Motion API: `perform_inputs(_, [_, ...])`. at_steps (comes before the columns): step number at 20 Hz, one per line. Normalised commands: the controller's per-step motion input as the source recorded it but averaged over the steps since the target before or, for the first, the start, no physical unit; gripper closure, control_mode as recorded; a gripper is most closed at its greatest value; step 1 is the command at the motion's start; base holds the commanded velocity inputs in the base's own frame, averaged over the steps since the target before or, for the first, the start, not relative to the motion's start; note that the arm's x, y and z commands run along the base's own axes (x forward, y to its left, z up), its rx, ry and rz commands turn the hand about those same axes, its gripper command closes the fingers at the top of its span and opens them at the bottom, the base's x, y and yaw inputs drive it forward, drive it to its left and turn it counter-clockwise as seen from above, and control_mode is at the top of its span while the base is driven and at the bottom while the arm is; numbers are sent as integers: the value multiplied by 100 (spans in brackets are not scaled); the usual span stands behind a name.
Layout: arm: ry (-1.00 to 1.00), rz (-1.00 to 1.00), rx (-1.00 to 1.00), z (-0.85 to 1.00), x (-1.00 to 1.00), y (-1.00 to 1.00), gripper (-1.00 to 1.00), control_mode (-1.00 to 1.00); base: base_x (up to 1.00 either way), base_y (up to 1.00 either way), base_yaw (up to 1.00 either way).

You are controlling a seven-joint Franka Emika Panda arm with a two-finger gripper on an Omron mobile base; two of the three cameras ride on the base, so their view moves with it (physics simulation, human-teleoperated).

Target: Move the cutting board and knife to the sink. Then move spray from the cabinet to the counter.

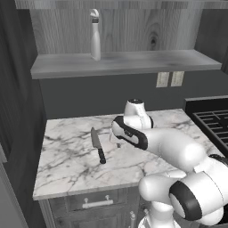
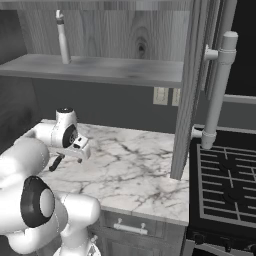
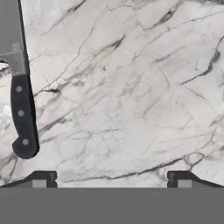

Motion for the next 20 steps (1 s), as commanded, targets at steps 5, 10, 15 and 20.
perform_inputs(5, [6,0,0,0,2,36,-100,-100,0,0,0])
perform_inputs(10, [0,3,0,-2,0,18,-100,-100,0,0,0])
perform_inputs(15, [0,3,0,-23,0,16,-100,-100,0,0,0])
perform_inputs(20, [0,0,0,-19,0,6,-100,-100,0,0,0])
